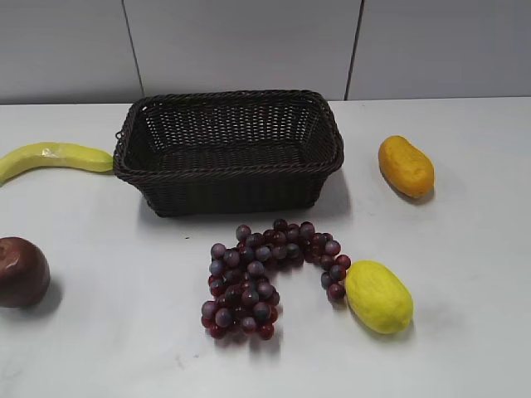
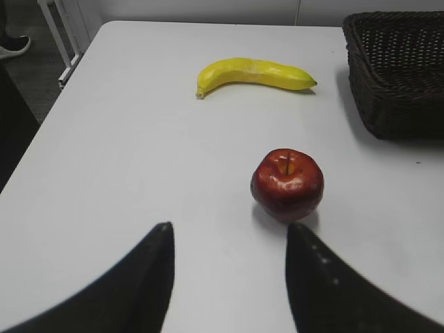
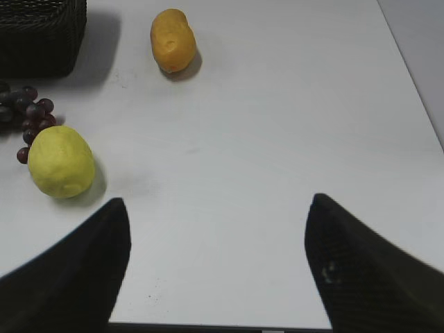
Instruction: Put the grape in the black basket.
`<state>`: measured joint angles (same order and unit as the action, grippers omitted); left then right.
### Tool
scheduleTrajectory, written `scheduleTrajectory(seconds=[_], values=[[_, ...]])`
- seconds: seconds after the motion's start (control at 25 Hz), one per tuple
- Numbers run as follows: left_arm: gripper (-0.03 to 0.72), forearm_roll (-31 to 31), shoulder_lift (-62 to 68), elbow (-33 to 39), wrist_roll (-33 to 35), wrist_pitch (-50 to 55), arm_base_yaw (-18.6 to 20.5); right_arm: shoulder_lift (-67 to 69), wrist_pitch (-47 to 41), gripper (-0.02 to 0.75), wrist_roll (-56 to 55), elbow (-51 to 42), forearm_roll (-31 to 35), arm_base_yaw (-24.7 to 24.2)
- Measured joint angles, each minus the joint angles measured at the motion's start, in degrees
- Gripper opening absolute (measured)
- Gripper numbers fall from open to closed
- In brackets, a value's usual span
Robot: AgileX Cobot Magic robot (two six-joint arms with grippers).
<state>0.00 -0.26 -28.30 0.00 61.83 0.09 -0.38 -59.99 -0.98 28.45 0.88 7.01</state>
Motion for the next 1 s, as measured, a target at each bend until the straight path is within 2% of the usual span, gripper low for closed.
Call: scheduleTrajectory(seconds=[0.72,1.0], values=[[0.489,0.0,0.0,0.0,0.0,0.0,0.0,0.5,0.6,0.592,-0.2,0.4,0.1,0.0],[0.489,0.0,0.0,0.0,0.0,0.0,0.0,6.7,14.5,0.592,-0.3,1.5,1.1,0.0]])
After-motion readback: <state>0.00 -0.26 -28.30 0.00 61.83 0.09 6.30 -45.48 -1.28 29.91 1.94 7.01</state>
